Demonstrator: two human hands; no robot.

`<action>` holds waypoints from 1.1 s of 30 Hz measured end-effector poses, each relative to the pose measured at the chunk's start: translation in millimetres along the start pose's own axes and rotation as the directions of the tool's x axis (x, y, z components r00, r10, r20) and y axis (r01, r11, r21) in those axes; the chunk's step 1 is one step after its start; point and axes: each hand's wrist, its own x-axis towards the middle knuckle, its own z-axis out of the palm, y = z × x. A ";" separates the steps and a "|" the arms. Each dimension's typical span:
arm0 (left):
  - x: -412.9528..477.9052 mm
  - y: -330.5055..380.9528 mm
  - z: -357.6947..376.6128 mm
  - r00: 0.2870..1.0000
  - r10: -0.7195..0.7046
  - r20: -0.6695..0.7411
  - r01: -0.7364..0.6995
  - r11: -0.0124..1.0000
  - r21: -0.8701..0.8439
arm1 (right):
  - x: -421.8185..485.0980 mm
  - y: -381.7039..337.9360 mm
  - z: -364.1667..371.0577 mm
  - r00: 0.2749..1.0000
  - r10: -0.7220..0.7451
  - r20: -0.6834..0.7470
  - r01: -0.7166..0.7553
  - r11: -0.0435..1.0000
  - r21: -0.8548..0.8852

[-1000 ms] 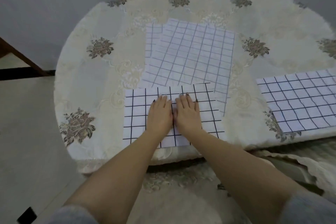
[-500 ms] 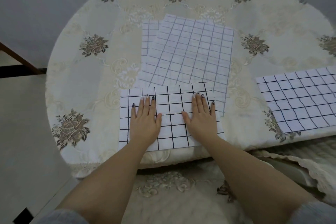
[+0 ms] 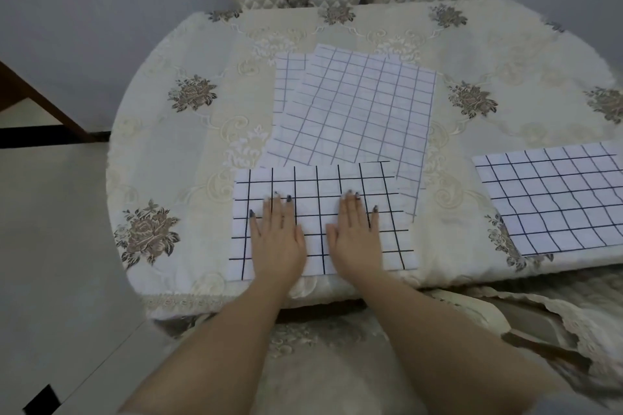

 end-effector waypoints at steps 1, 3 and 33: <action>-5.6 8.1 4.0 1.000 0.010 0.028 -0.010 1.000 -0.006 | -4.8 -9.4 5.7 1.000 -0.011 0.017 0.011 1.000 0.014; -12.6 12.4 14.0 0.998 0.001 0.067 0.001 1.000 -0.016 | -10.3 -17.9 16.0 0.999 -0.028 0.041 0.028 1.000 0.013; -5.8 12.0 -68.3 0.949 -0.279 0.143 0.279 0.542 -0.793 | -10.4 55.6 -79.1 0.950 0.278 0.140 -0.258 0.452 0.854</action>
